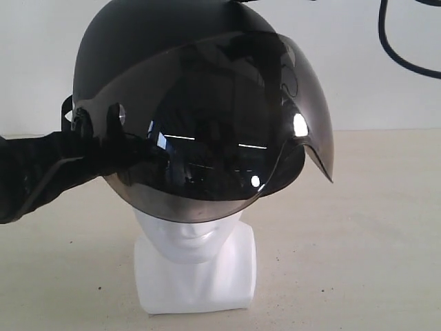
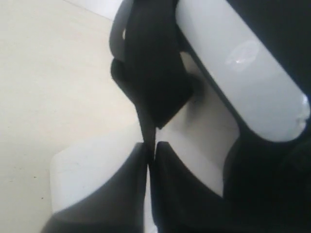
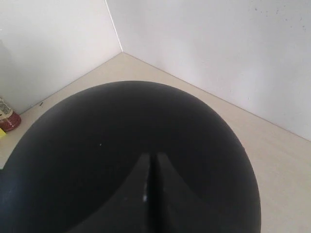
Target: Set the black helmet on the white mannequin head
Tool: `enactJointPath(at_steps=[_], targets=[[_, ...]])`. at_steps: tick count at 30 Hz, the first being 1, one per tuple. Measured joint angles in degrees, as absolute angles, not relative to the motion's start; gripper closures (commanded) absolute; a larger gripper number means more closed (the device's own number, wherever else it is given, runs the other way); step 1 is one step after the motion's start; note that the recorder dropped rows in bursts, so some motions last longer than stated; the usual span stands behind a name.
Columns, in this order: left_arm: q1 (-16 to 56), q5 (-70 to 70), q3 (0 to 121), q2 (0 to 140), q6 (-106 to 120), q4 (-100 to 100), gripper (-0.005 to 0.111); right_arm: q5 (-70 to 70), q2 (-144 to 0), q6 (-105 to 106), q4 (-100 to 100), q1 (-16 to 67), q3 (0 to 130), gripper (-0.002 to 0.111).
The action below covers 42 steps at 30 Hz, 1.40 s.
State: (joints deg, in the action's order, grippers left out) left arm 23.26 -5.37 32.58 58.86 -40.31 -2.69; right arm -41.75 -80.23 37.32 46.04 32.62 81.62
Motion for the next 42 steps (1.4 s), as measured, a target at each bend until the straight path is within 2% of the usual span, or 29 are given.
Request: enactJointPath(at_steps=[17, 23, 29, 34, 42], targets=[[21.1, 0.3, 32.4, 63.4, -38.4, -3.7, 0.102, -43.5, -80.0, 36.6, 45.3, 32.6, 82.0, 0.108], [17.1, 2.4, 32.4, 64.1, -37.9, -4.6, 0.102, -44.6, -79.8, 35.0, 43.8, 32.6, 82.1, 0.108], [16.6, 2.9, 32.9, 64.4, -37.1, -4.8, 0.102, -44.3, -79.8, 33.7, 42.6, 32.6, 82.1, 0.108], [16.2, 1.5, 35.3, 66.2, -35.8, -5.3, 0.102, -40.1, -79.8, 28.1, 31.8, 32.4, 82.1, 0.108], [15.7, 2.0, 37.6, 68.1, -35.8, -4.3, 0.102, -41.0, -79.8, 19.0, 17.4, 32.1, 80.9, 0.108]])
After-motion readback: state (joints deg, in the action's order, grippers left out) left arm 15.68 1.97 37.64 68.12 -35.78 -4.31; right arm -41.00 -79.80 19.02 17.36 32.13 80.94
